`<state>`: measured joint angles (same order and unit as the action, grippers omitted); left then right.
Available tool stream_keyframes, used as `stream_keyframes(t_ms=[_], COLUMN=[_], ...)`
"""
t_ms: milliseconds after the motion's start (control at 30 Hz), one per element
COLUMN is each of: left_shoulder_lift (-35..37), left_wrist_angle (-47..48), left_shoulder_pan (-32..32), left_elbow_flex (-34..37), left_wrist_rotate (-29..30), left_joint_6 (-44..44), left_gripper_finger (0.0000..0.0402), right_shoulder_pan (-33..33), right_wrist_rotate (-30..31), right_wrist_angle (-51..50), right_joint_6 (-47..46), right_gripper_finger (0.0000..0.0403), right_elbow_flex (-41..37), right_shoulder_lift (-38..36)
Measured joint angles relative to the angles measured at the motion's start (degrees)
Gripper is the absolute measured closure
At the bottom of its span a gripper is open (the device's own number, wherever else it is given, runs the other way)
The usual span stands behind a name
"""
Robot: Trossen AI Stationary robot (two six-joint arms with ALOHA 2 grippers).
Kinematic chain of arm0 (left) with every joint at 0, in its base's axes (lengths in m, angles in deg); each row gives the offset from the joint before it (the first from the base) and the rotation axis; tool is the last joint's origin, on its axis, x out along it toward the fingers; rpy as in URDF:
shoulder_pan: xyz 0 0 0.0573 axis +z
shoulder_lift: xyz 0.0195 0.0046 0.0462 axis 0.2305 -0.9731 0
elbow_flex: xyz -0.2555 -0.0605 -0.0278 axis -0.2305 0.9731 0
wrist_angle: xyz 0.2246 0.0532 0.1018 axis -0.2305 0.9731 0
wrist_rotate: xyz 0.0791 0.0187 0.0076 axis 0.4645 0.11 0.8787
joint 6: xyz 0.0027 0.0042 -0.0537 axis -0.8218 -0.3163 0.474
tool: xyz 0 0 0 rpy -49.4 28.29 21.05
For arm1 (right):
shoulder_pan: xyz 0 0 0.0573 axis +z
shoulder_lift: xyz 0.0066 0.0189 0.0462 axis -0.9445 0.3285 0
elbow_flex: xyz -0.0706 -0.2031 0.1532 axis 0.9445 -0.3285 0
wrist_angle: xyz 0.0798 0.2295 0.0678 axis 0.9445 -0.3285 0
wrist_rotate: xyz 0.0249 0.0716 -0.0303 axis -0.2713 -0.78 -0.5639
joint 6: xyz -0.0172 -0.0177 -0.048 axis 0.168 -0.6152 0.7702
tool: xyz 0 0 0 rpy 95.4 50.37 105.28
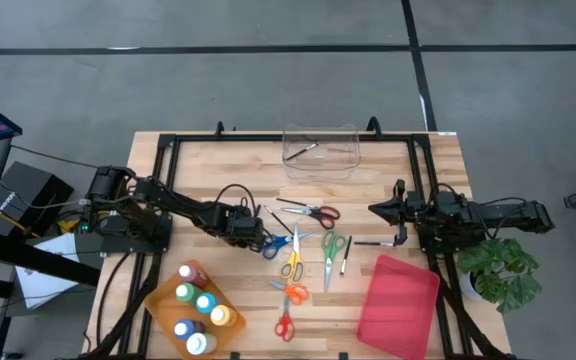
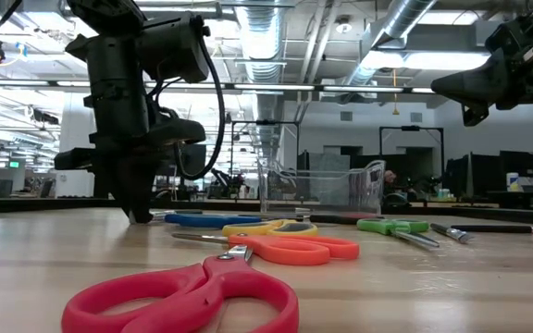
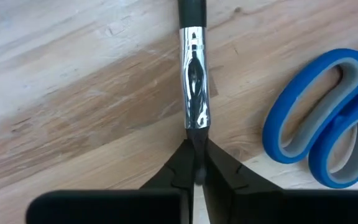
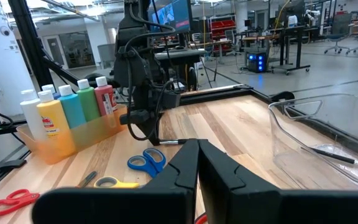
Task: Pick & Place Paint Supplies
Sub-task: Put the powder brush into the transparent bin
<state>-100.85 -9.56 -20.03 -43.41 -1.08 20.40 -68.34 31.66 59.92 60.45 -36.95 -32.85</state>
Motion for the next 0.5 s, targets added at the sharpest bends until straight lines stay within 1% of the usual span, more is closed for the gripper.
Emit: stream_keyframes(t_ms=[133, 267, 500], left_shoulder_lift=[0.0, 1.5, 9.3], left_wrist_angle=[-0.1, -1.7, -2.3], left_shoulder_pan=[0.0, -0.1, -0.1], left_elbow_flex=[0.0, 0.1, 0.1], left_wrist_rotate=[0.2, 0.3, 6.3], left_joint_6=[-1.3, -1.9, -2.8], left_gripper_finger=[0.0397, 0.0397, 0.0399], right_shoulder_pan=[0.0, 0.0, 0.0], right_wrist_rotate=[0.0, 0.0, 0.0], right_wrist_angle=[0.0, 0.0, 0.0], right_joint_6=[0.0, 0.0, 0.0], right_gripper_finger=[0.0394, 0.0394, 0.0394], right_elbow_flex=[0.0, 0.0, 0.0], right_shoulder_lift=[0.0, 0.0, 0.0])
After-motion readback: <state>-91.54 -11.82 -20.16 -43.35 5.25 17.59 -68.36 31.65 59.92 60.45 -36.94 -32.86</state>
